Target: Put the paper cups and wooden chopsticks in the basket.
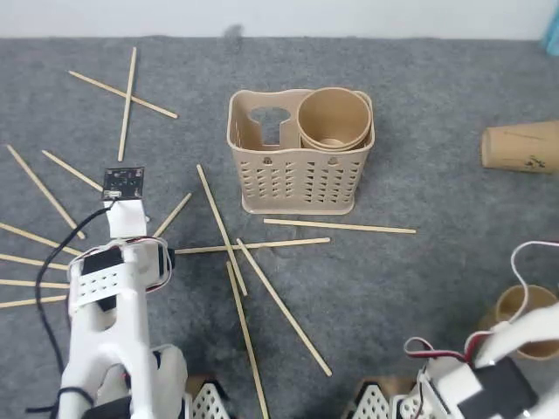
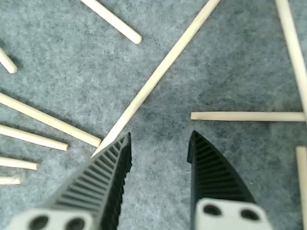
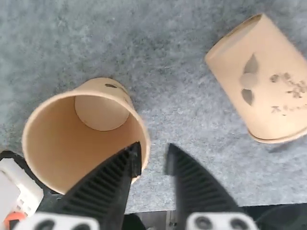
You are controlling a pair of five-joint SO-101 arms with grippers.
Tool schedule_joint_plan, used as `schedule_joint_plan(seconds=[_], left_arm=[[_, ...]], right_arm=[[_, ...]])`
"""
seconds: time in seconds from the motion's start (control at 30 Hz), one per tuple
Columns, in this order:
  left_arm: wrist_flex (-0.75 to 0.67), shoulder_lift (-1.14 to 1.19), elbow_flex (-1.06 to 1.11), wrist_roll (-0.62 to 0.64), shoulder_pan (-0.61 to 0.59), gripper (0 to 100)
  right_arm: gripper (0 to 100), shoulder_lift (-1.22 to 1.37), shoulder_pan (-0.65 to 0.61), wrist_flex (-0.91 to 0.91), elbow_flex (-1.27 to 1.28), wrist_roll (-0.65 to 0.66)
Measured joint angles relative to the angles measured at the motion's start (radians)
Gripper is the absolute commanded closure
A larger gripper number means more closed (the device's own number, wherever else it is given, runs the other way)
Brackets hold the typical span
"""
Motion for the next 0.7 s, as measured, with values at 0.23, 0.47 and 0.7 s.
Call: schedule_joint_plan(seconds=[0.23, 0.47, 0.7], left_arm=[[0.0, 0.0, 0.0, 0.0, 0.0, 82], [0.0, 0.0, 0.0, 0.0, 0.0, 82], [0.0, 0.0, 0.0, 0.0, 0.0, 82]], right_arm=[[84.3, -0.014, -0.002, 0.0, 0.012, 0.002], [84.4, 0.133, -0.002, 0.0, 0.012, 0.0], [97.5, 0.232, -0.002, 0.0, 0.012, 0.0]])
